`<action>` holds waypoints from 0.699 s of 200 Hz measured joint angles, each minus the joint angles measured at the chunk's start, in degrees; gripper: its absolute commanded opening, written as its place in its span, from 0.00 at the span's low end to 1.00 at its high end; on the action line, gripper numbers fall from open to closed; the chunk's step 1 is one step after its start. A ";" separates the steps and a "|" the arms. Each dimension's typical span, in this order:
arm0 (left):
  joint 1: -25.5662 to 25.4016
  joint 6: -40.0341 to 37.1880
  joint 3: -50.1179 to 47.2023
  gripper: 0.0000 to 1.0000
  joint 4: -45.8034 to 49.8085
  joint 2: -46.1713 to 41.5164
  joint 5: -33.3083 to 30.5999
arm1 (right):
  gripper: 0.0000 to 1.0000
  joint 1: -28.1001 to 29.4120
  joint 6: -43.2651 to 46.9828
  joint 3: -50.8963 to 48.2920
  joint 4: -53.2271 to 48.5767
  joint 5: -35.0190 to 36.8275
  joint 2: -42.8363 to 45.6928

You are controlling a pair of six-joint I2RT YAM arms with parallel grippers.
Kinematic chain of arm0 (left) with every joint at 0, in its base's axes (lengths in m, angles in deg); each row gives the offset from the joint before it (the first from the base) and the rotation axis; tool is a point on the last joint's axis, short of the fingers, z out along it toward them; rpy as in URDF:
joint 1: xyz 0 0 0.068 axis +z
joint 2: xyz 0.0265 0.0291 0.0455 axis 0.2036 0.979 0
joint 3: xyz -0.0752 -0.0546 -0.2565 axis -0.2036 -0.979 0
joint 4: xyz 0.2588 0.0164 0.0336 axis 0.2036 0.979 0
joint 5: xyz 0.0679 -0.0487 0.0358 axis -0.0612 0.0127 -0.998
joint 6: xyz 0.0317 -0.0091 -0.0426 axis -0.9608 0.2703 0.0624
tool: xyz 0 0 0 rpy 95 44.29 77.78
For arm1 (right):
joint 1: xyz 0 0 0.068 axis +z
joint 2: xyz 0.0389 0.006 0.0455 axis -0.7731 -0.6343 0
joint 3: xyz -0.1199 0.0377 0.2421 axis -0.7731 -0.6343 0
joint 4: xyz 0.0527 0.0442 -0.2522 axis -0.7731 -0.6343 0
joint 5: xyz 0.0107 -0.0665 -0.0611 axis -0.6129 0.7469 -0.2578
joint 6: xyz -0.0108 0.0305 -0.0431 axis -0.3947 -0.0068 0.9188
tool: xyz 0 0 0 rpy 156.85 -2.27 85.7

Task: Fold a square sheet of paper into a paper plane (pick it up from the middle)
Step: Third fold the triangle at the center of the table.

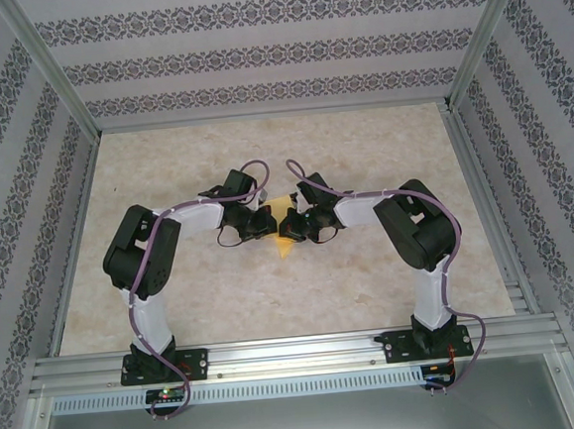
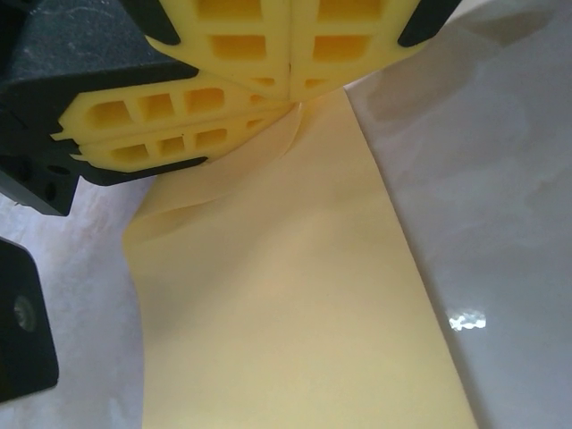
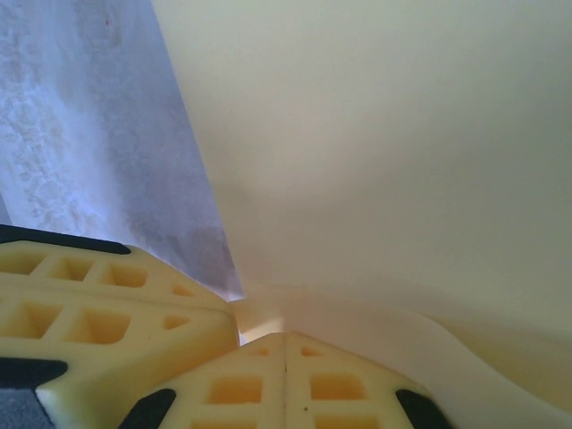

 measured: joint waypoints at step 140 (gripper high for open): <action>-0.44 -0.04 1.29 0.00 1.55 1.66 -2.86 | 0.01 -1.36 -0.37 -2.91 1.64 -1.57 3.15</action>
